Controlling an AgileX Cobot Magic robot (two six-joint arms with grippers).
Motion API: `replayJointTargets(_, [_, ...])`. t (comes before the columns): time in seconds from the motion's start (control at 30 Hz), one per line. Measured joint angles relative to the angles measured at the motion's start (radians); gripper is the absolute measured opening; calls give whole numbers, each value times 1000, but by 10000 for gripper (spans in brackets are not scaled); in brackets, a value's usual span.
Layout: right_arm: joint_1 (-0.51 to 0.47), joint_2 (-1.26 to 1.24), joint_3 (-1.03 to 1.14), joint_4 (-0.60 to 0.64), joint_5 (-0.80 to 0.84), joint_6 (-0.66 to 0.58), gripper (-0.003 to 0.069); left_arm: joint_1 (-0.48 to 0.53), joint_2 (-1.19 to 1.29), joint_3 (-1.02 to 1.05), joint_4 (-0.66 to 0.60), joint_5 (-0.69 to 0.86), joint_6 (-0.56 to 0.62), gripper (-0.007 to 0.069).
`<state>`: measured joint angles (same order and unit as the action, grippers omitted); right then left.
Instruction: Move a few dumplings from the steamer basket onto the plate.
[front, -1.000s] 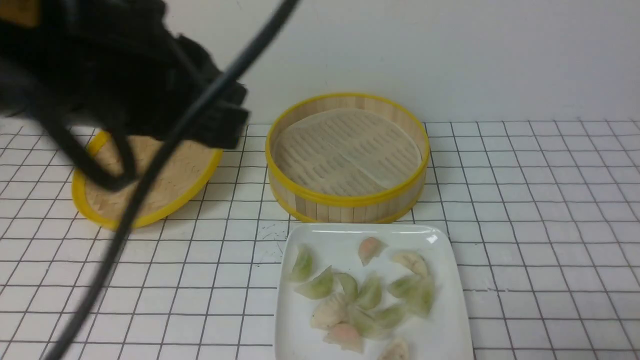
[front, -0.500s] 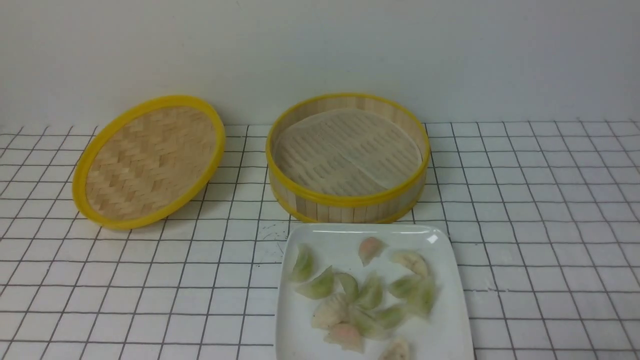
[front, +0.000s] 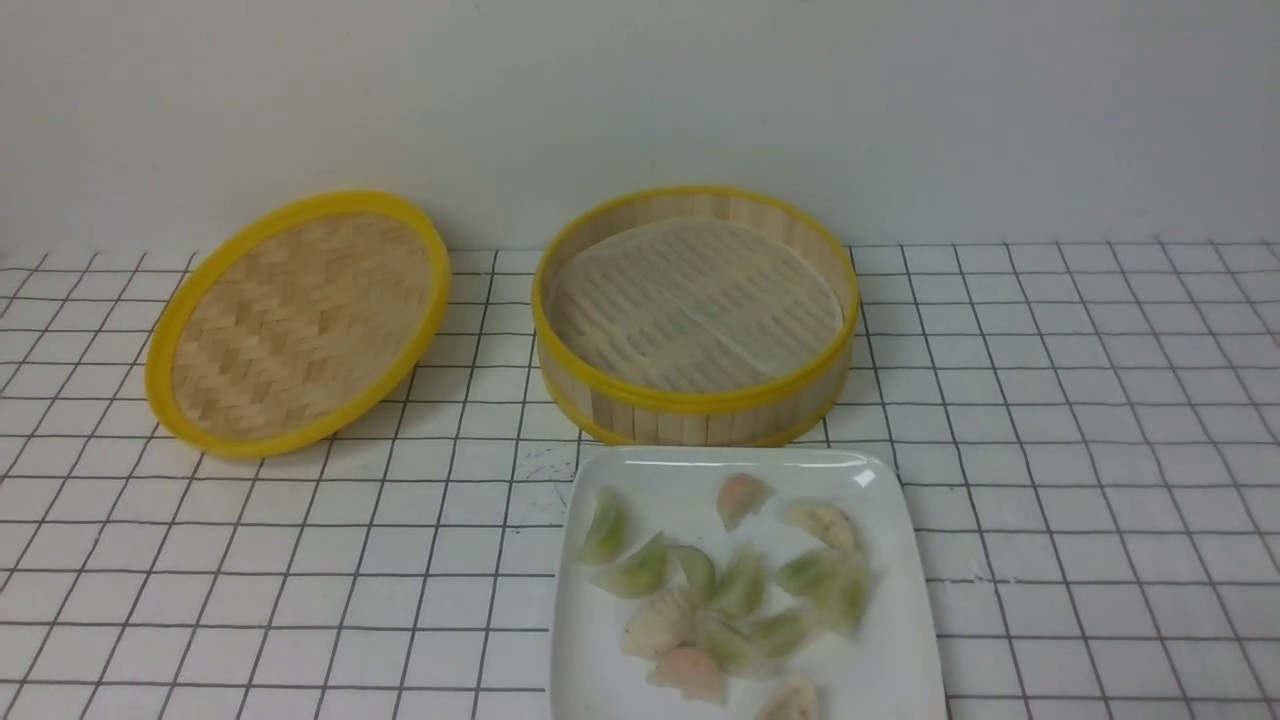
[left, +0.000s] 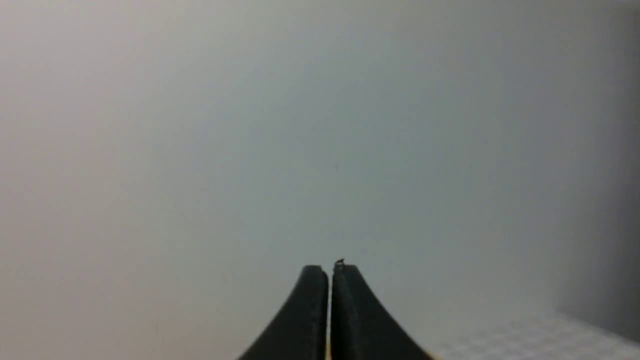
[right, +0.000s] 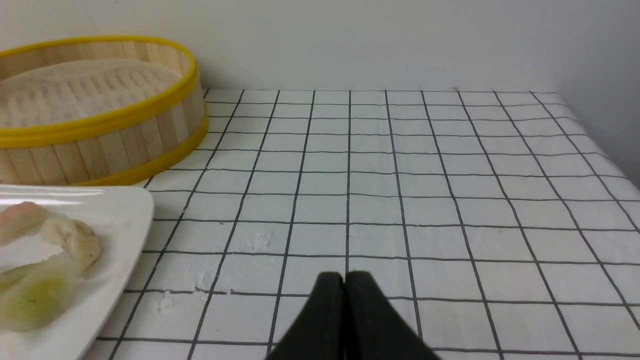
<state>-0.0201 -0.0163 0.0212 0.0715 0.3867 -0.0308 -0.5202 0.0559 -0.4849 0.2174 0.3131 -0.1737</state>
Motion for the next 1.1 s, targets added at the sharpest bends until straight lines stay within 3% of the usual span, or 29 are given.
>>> replayJointTargets(0.2, [0,0,0,0,0,0,-15,177,14,311,-158,-41,101,-6])
replayJointTargets(0.33, [0,0,0,0,0,0,-15,314,-6,483,-196,-78,150,-6])
replayJointTargets(0.57, [0,0,0,0,0,0,-15,444,-65,515,-207,54,159,-6])
replayJointTargets(1.1, [0,0,0,0,0,0,-15,478,-67,515,-212,54,159,-6])
